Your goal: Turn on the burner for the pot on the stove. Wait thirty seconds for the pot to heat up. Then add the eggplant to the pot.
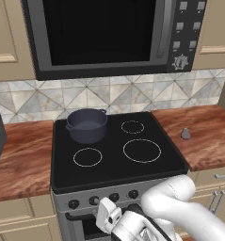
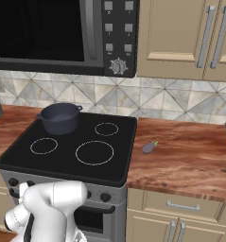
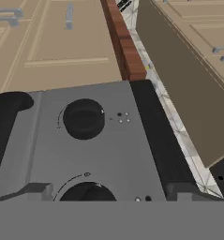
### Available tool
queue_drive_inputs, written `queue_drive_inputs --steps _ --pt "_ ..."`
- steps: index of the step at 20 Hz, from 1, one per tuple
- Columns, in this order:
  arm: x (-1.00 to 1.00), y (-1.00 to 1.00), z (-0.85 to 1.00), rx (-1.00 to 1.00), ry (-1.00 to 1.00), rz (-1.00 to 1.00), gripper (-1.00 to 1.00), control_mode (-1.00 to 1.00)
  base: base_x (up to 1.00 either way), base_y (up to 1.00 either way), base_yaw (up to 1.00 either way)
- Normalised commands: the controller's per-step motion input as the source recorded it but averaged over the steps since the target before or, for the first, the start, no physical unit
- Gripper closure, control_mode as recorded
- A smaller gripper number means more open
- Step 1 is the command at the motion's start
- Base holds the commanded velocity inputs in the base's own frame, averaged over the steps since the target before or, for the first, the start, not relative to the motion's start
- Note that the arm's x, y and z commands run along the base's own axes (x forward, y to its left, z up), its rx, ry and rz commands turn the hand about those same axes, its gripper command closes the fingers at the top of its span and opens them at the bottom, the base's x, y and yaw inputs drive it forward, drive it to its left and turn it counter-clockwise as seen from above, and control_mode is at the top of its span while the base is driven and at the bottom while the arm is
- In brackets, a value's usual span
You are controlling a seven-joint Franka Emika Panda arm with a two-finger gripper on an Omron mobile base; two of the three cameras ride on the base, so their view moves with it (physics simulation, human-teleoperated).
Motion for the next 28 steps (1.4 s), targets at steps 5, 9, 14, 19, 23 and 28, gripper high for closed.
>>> queue_drive_inputs --steps 5,9,14,19,23,28 --pt "-0.66 0.0 0.16 0.0 -0.07 0.0 -1.0 -1.0 0.0 0.0 0.0" --pt "-0.98 -0.1 0.13 0.01 -0.07 0.0 -1.0 -1.0 0.0 0.0 0.0" --pt "-0.34 -0.18 0.65 0.19 -0.08 -0.1 -1.0 -1.0 0.0 0.0 0.0" --pt "-0.01 0.0 0.98 0.36 0.0 -0.25 -1.0 -1.0 0.0 0.0 0.0" --pt "-0.06 0.0 0.79 0.17 -0.02 -0.11 -1.0 -1.0 0.0 0.0 0.0" --pt "-0.02 0.0 0.0 0.0 -0.03 0.0 -1.0 -1.0 0.0 0.0 0.0"
